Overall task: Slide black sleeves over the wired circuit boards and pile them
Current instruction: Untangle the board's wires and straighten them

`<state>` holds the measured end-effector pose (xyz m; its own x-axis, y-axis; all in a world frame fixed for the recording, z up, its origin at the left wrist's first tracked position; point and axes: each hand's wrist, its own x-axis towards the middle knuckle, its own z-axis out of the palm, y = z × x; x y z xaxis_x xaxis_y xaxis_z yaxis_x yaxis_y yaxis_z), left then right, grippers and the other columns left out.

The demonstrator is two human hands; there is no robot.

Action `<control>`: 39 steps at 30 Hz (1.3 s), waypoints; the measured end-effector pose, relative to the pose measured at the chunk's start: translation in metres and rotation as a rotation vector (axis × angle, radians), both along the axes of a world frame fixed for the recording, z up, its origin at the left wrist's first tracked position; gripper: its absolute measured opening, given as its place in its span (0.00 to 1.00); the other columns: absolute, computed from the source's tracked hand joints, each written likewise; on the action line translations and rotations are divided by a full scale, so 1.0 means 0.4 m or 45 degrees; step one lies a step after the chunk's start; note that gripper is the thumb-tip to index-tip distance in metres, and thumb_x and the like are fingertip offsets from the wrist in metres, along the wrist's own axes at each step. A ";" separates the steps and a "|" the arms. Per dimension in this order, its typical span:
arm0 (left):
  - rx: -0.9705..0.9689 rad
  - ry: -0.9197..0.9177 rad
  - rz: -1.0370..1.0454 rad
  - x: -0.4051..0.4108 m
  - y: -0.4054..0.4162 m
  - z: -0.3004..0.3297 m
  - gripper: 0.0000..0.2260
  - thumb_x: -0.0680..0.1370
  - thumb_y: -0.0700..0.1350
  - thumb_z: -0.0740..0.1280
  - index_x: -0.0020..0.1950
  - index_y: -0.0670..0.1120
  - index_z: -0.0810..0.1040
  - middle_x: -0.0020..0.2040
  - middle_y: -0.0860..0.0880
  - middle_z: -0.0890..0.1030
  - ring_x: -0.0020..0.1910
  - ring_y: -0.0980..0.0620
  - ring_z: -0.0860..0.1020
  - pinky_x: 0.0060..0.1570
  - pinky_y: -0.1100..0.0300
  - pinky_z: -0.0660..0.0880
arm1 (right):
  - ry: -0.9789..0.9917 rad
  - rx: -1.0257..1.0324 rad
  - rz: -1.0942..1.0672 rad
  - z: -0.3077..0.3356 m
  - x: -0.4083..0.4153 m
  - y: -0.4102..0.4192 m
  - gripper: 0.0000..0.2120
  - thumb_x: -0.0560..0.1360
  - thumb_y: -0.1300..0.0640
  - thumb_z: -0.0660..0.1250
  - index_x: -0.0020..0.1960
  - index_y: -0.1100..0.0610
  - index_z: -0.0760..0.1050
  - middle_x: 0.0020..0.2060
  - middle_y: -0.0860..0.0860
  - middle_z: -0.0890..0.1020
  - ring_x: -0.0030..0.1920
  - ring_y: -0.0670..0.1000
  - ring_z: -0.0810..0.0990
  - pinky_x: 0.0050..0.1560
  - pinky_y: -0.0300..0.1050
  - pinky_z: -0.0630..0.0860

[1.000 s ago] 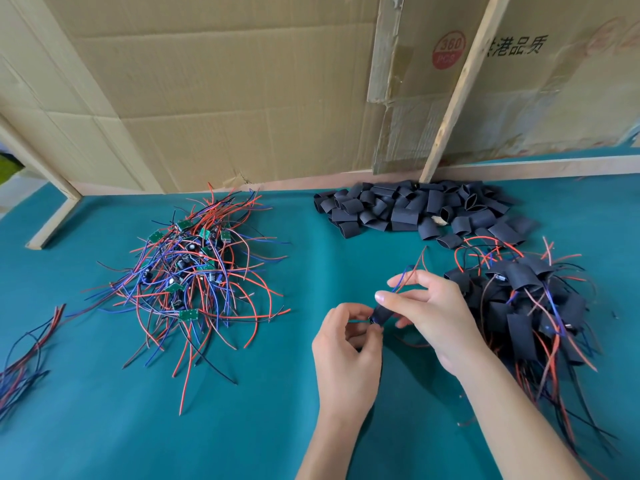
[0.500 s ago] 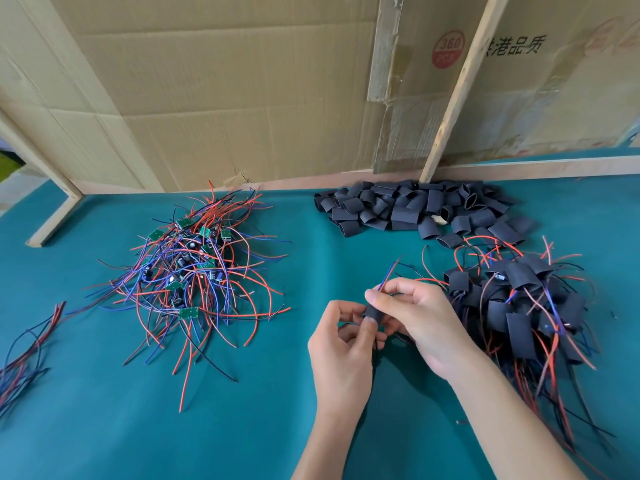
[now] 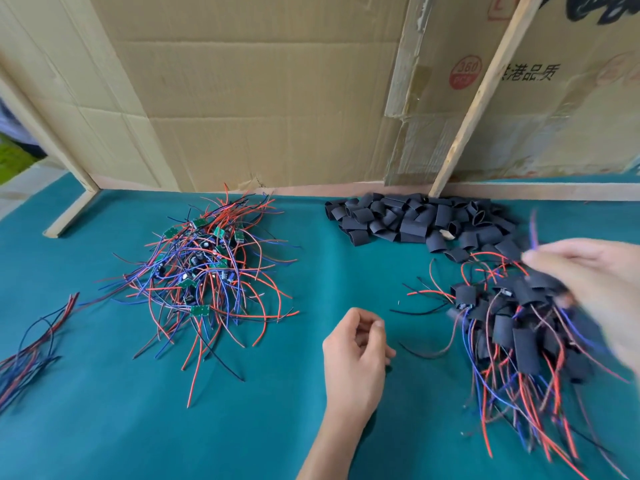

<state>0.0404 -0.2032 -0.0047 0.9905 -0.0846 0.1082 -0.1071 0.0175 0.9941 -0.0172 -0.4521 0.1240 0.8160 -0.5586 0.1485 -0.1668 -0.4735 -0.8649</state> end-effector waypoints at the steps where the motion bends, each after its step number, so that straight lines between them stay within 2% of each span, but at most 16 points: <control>1: -0.007 -0.002 -0.004 -0.001 -0.001 -0.001 0.09 0.80 0.41 0.66 0.41 0.50 0.76 0.32 0.48 0.80 0.29 0.53 0.80 0.31 0.60 0.76 | 0.127 -0.131 -0.037 0.012 -0.010 -0.053 0.20 0.64 0.35 0.76 0.50 0.46 0.85 0.40 0.47 0.88 0.38 0.44 0.84 0.35 0.34 0.80; 3: -0.015 0.001 0.007 0.001 -0.003 0.001 0.07 0.78 0.45 0.65 0.41 0.52 0.76 0.31 0.48 0.80 0.28 0.54 0.80 0.29 0.61 0.75 | 0.326 -0.371 -0.110 0.013 -0.001 -0.149 0.23 0.69 0.38 0.75 0.58 0.51 0.82 0.55 0.54 0.86 0.56 0.56 0.84 0.60 0.50 0.79; 4: -0.015 0.005 0.015 0.002 -0.003 0.000 0.06 0.77 0.47 0.65 0.41 0.53 0.75 0.31 0.47 0.80 0.27 0.55 0.79 0.28 0.62 0.74 | 0.333 -0.430 -0.150 0.019 0.010 -0.155 0.24 0.70 0.39 0.73 0.61 0.52 0.80 0.60 0.58 0.83 0.61 0.61 0.80 0.66 0.58 0.74; 5: -0.019 0.009 0.020 0.003 -0.003 0.000 0.05 0.76 0.47 0.64 0.41 0.53 0.75 0.32 0.47 0.80 0.27 0.55 0.79 0.28 0.62 0.74 | 0.275 -0.450 -0.169 0.036 0.020 -0.122 0.23 0.70 0.37 0.71 0.60 0.49 0.80 0.60 0.57 0.82 0.63 0.62 0.79 0.68 0.61 0.72; 7: -0.032 0.008 0.023 0.002 -0.001 -0.001 0.04 0.75 0.46 0.63 0.41 0.53 0.75 0.32 0.48 0.80 0.28 0.54 0.80 0.29 0.59 0.75 | 0.066 -0.418 -0.089 0.069 0.060 0.028 0.18 0.65 0.36 0.68 0.52 0.40 0.82 0.51 0.45 0.86 0.56 0.51 0.83 0.62 0.52 0.78; 9: -0.037 0.003 0.025 0.000 0.001 0.000 0.05 0.75 0.44 0.62 0.42 0.52 0.76 0.33 0.51 0.80 0.29 0.52 0.81 0.31 0.56 0.76 | 0.032 -0.358 0.251 0.058 0.111 0.217 0.16 0.64 0.37 0.68 0.50 0.38 0.82 0.44 0.37 0.86 0.47 0.39 0.84 0.50 0.41 0.79; 10: -0.033 0.002 0.033 0.000 0.002 0.001 0.05 0.74 0.43 0.62 0.42 0.51 0.76 0.33 0.52 0.80 0.30 0.52 0.81 0.32 0.54 0.77 | 0.114 -0.366 0.486 0.036 0.142 0.303 0.15 0.65 0.39 0.69 0.50 0.38 0.83 0.45 0.35 0.86 0.48 0.37 0.83 0.50 0.39 0.77; 14: -0.039 0.008 0.039 -0.004 0.018 0.007 0.05 0.70 0.47 0.65 0.35 0.51 0.77 0.29 0.56 0.78 0.29 0.58 0.72 0.31 0.58 0.71 | 0.481 -0.542 1.087 -0.090 0.290 0.542 0.13 0.74 0.49 0.74 0.59 0.43 0.82 0.59 0.46 0.84 0.61 0.46 0.80 0.62 0.45 0.73; 18: -0.156 0.132 0.145 -0.008 0.038 0.010 0.06 0.74 0.45 0.69 0.39 0.55 0.75 0.32 0.62 0.79 0.30 0.62 0.71 0.33 0.66 0.70 | 0.627 -0.689 1.057 -0.154 0.402 0.629 0.21 0.76 0.54 0.74 0.69 0.50 0.78 0.67 0.54 0.79 0.69 0.57 0.75 0.67 0.47 0.71; 22: -0.149 0.108 0.121 -0.009 0.036 0.013 0.08 0.74 0.43 0.69 0.38 0.55 0.74 0.33 0.60 0.79 0.31 0.61 0.70 0.32 0.66 0.69 | 0.521 -0.689 0.930 -0.169 0.420 0.603 0.12 0.74 0.60 0.72 0.56 0.56 0.85 0.57 0.55 0.86 0.62 0.59 0.80 0.61 0.50 0.78; 24: -0.139 0.068 0.127 -0.008 0.033 0.015 0.10 0.74 0.39 0.66 0.39 0.54 0.75 0.33 0.58 0.79 0.31 0.60 0.72 0.33 0.66 0.72 | 0.380 -0.632 0.834 -0.164 0.414 0.567 0.09 0.73 0.61 0.71 0.50 0.54 0.87 0.50 0.50 0.88 0.57 0.56 0.83 0.58 0.48 0.79; 28: -0.091 0.031 0.153 -0.005 0.027 0.008 0.10 0.75 0.33 0.60 0.45 0.48 0.76 0.35 0.53 0.80 0.33 0.52 0.81 0.36 0.53 0.80 | 0.172 -0.535 0.716 -0.146 0.391 0.502 0.09 0.74 0.62 0.72 0.46 0.52 0.89 0.43 0.47 0.89 0.46 0.48 0.85 0.52 0.37 0.77; 31: -0.105 0.030 0.201 -0.006 0.023 0.004 0.11 0.76 0.32 0.61 0.46 0.47 0.76 0.38 0.53 0.80 0.33 0.52 0.83 0.33 0.59 0.79 | 0.114 -0.446 0.692 -0.145 0.376 0.453 0.09 0.74 0.65 0.73 0.45 0.52 0.89 0.40 0.46 0.88 0.38 0.42 0.82 0.44 0.25 0.71; 33: -0.139 0.041 0.232 -0.007 0.021 0.007 0.11 0.77 0.31 0.61 0.47 0.47 0.77 0.40 0.52 0.80 0.35 0.52 0.84 0.33 0.64 0.77 | 0.100 -0.324 0.663 -0.136 0.356 0.420 0.09 0.74 0.66 0.74 0.45 0.53 0.88 0.35 0.44 0.86 0.34 0.38 0.80 0.42 0.29 0.72; 36: -0.194 0.074 0.272 -0.003 0.019 0.006 0.10 0.80 0.33 0.62 0.51 0.47 0.77 0.44 0.51 0.82 0.40 0.53 0.85 0.36 0.64 0.79 | 0.027 0.093 0.576 -0.116 0.301 0.366 0.10 0.73 0.70 0.74 0.45 0.56 0.87 0.35 0.53 0.86 0.34 0.48 0.80 0.42 0.42 0.78; 39: -0.225 0.109 0.255 -0.003 0.018 0.008 0.09 0.84 0.39 0.60 0.56 0.50 0.78 0.49 0.52 0.84 0.43 0.54 0.86 0.41 0.60 0.82 | -0.070 0.433 0.518 -0.103 0.199 0.319 0.10 0.72 0.70 0.75 0.45 0.56 0.87 0.40 0.58 0.87 0.38 0.51 0.82 0.40 0.40 0.79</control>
<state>0.0393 -0.1961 -0.0017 0.9917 0.1268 0.0192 -0.0419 0.1783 0.9831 0.0623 -0.3245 0.0829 0.9729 -0.2227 0.0627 0.0218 -0.1815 -0.9831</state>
